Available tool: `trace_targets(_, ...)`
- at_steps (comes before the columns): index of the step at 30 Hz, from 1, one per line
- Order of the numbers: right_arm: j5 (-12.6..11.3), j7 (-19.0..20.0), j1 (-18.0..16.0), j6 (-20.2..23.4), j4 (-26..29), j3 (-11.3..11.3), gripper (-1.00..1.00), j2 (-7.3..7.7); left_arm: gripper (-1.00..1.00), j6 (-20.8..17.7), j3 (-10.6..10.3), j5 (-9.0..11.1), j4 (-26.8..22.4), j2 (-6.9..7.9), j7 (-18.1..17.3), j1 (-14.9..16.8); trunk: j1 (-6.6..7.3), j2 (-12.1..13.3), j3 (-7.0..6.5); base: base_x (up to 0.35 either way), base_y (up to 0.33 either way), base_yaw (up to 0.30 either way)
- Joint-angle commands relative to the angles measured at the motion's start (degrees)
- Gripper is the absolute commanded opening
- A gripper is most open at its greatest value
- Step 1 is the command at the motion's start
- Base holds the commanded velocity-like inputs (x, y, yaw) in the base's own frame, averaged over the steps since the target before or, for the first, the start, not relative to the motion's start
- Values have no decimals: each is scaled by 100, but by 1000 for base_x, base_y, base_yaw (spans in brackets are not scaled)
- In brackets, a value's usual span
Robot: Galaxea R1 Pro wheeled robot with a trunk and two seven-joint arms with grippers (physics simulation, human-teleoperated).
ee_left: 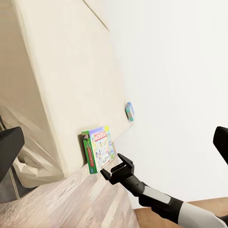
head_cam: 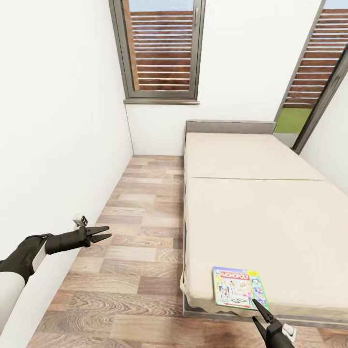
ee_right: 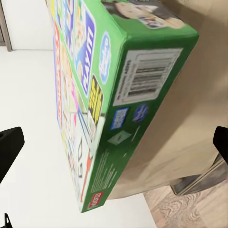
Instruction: Put all the toys in the child's room - the three board games (two on the bed and one on the table), the two jigsaw puzzles on the table, and the tennis ball on the table - inside the toy box on the table in the child's room.
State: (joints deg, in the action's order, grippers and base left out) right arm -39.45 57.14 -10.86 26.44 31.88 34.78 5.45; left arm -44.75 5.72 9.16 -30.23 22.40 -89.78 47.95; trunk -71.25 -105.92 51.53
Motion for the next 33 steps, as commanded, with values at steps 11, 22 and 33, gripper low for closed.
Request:
trace_targets(11, -28, -2, -3, 49, 0, 11, 100, 0, 100, -61, -2, -2, 0, 1, -22, -1, 1, -2, 4, 53, 0, 0)
trace_targets(22, -27, -10, -3, 47, 2, 11, 100, 4, 100, -60, 0, -2, 0, 1, -22, 0, 1, -2, 4, 11, 0, 0)
trace_targets(33, -24, -10, -3, 53, 1, 11, 100, 7, 100, -60, -8, -2, 0, 1, -22, 0, 1, -2, 4, 8, 0, 0)
